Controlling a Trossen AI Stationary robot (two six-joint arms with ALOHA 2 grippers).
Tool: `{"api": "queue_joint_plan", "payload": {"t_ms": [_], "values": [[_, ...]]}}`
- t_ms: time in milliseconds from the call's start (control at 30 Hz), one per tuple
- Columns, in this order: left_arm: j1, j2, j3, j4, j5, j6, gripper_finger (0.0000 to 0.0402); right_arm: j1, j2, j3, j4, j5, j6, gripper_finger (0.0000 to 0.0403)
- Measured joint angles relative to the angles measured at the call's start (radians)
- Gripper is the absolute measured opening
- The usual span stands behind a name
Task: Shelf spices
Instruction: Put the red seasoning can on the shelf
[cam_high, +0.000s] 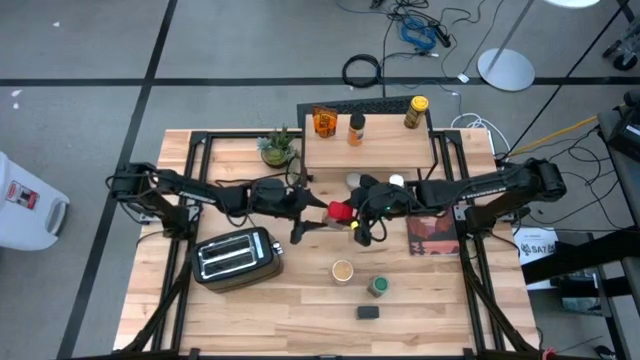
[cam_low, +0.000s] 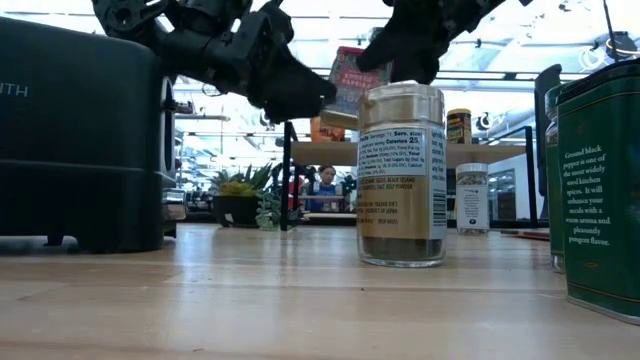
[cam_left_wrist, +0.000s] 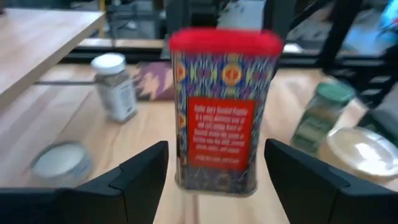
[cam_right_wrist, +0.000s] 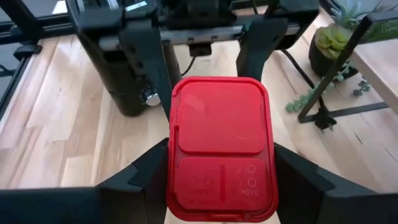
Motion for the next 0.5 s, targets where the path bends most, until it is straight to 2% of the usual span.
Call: {"api": "queue_joint_plan", "payload": {"t_ms": [167,500], "values": [[0.012,0.000,0.047,-0.018,0.098,-0.014,0.0276,0.001,0.000,0.000,-0.020,-0.011,0.001,0.0204],[0.009,0.000,0.153,-0.195,0.133,0.040,0.0276,0.001,0.001,0.000,-0.020,-0.050,-0.007,0.0204]]}}
